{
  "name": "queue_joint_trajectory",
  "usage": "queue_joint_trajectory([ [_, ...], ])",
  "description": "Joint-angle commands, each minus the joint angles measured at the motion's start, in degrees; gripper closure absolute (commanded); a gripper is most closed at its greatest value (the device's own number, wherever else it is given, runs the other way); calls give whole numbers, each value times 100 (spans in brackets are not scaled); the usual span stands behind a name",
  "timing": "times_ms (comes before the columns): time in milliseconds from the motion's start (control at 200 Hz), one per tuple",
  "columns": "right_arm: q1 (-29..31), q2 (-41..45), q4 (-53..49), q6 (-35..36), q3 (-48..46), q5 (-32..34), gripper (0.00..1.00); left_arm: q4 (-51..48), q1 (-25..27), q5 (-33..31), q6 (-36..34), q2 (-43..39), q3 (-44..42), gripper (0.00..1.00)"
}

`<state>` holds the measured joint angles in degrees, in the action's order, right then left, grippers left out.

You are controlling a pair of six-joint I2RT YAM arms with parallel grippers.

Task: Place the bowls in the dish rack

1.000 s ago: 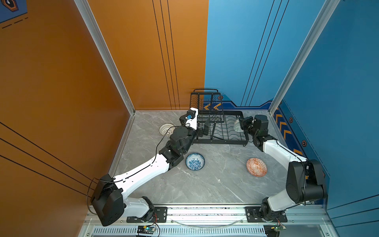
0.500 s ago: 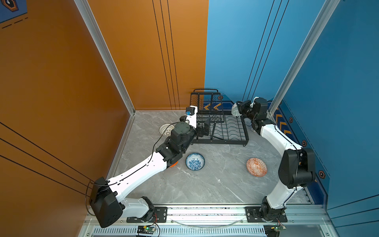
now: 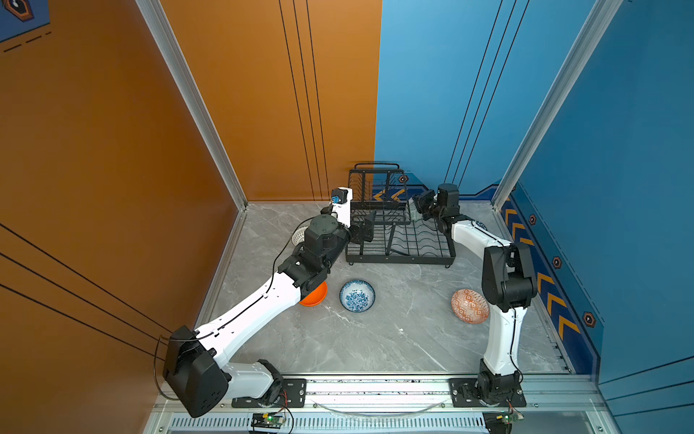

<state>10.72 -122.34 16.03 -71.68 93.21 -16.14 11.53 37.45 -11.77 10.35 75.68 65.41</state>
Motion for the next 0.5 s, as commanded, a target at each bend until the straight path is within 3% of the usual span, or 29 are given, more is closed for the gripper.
queue_joint_trajectory([
  [0, 155, -147, 516, -155, 302, 200, 100, -180, -62, 274, -43, 104, 250, 2],
  [495, 483, -793, 2022, -458, 216, 500, 100, -816, -276, 604, -77, 123, 606, 2],
])
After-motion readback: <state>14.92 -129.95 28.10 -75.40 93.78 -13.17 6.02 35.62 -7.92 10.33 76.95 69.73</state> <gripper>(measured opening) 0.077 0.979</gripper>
